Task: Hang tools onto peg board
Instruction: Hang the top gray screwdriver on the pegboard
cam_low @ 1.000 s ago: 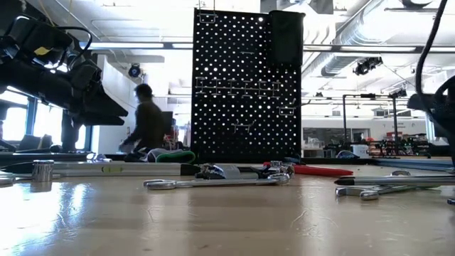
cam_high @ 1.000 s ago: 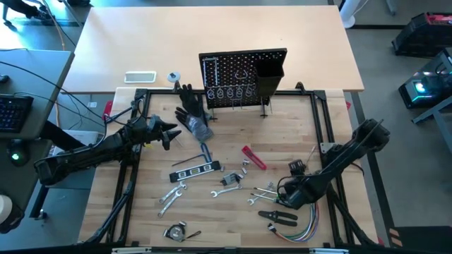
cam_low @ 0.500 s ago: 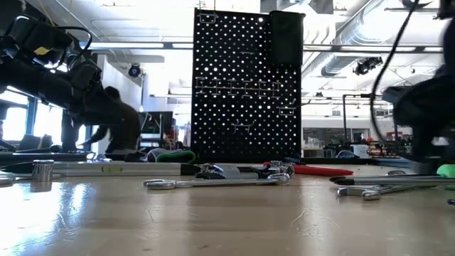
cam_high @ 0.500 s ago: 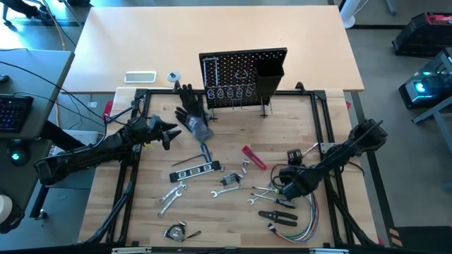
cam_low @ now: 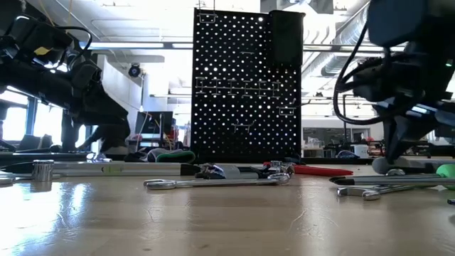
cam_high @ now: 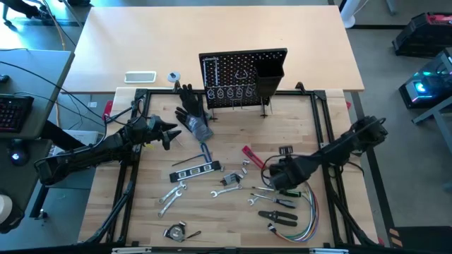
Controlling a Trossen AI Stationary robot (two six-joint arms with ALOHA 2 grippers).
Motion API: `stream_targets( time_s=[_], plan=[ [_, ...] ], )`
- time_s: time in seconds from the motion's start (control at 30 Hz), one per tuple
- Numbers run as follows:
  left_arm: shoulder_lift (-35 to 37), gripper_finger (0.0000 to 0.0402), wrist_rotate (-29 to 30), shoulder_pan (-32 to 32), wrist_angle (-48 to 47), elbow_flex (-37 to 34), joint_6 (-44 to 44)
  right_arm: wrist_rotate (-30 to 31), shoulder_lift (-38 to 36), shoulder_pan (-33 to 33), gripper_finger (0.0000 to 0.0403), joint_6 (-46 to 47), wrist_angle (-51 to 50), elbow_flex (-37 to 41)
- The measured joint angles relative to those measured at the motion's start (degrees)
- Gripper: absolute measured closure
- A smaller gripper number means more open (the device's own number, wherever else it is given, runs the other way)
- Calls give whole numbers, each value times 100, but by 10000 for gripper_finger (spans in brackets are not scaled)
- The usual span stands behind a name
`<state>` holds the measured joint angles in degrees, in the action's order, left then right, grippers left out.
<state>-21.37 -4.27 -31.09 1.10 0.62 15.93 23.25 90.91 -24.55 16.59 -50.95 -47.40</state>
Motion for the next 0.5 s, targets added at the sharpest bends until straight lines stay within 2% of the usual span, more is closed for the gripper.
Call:
stream_targets(
  time_s=[0.13,0.27,0.5],
  plan=[
    [0,197,0,1,0,0,0,-345,-1,195,401,-242,178,0],
    [0,197,0,0,-1,0,-2,-519,-4,342,385,-435,243,-2],
    [0,197,0,2,0,0,-7,-533,-7,523,308,-457,256,-7]
  ],
)
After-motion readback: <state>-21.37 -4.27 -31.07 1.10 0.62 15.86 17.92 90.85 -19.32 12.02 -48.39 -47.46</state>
